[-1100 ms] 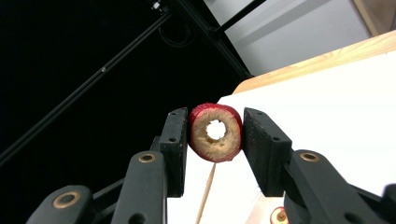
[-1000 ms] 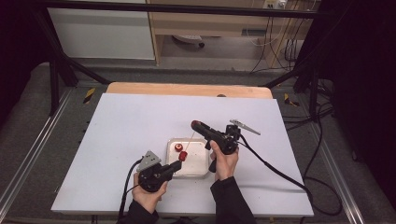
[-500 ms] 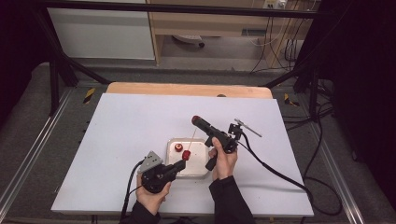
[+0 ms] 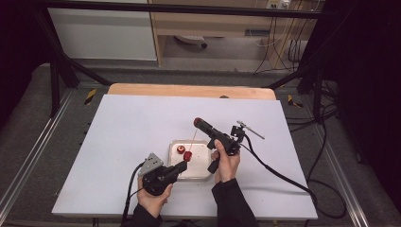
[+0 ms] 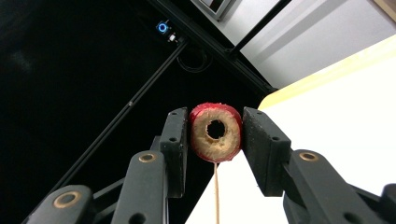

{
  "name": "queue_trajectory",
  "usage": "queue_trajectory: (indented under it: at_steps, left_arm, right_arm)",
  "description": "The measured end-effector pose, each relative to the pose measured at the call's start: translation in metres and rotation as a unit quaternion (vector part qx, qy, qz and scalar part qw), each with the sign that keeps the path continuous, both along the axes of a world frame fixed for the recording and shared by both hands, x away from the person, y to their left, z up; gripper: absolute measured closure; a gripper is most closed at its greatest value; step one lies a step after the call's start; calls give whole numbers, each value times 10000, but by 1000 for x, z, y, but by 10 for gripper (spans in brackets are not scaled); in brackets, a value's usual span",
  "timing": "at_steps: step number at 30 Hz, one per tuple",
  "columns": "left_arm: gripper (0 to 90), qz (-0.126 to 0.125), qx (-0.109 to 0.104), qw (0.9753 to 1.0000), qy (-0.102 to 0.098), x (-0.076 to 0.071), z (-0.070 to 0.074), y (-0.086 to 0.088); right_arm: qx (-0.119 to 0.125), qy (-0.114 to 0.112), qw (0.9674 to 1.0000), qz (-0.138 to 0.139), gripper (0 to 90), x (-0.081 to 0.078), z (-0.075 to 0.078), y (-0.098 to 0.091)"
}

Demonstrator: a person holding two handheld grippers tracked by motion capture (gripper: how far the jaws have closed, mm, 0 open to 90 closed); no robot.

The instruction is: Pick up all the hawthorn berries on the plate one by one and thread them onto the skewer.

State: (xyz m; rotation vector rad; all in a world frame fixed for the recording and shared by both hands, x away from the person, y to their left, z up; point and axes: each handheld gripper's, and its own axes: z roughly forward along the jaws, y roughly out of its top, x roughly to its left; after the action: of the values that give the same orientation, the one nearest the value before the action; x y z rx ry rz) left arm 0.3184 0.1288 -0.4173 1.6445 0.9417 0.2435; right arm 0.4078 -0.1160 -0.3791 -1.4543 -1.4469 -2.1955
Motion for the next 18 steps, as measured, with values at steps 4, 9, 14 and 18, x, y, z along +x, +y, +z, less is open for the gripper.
queue_trajectory:
  at_steps: [4,9,14,18]
  left_arm:
    - [886,0,-6,10000,-5,0,0,1]
    - [886,20,-44,10000,11,1,1,1]
    - [886,45,-38,10000,28,2,1,1]
    - [886,64,-77,9999,62,2,2,1]
  right_arm:
    - [-40,-38,10000,-22,624,0,0,0]
    - [-111,-70,9999,-5,624,0,-2,1]
    - [-151,-108,9998,30,624,0,-3,2]
    - [-203,-151,9997,52,624,-1,-4,3]
